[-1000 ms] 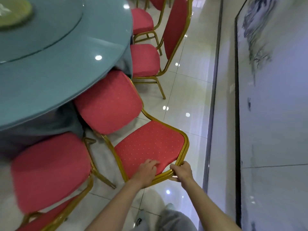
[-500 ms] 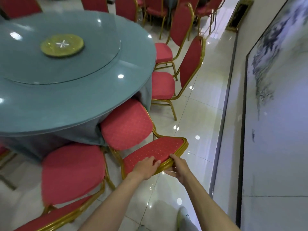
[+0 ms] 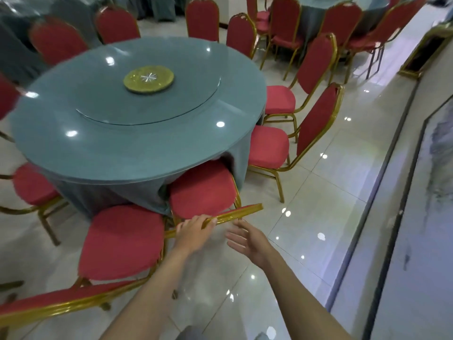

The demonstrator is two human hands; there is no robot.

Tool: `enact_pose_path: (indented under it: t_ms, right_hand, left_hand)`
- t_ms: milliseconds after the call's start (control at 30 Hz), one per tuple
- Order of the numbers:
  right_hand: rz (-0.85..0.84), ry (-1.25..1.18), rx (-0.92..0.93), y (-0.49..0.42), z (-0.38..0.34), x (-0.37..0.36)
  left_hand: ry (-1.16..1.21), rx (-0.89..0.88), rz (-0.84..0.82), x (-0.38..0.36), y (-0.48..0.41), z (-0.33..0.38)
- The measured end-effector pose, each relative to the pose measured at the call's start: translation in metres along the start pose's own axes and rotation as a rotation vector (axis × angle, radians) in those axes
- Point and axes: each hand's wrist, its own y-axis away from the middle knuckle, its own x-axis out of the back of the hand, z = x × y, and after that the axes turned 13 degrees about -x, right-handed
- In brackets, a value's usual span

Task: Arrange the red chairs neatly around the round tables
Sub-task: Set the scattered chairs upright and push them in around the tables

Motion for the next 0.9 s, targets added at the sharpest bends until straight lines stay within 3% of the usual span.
enact_pose_path:
  t_ms: [300,567,767,900]
  right_hand:
    - [0.066,0.142,0.118,-0.033,-0.074,-0.024]
    - [0.141,0.292,0.195,-0.052,-0.127,-0.044]
    - [0.194,0.227,0.271,-0.055,-0.158,-0.05]
    - [0.223,0.168,0.3,-0.055,-0.18,-0.048]
  left_hand:
    - [-0.014,0.03,0.102,0.04,-0.064,-0.018]
    - [0.078,-0.004,0.088,0.078,-0.123,-0.059]
    - [0.063,0.006,0.198,0.067,-0.117,-0.049]
    - [0.086,0.077,0.109,0.073,-0.13,-0.023]
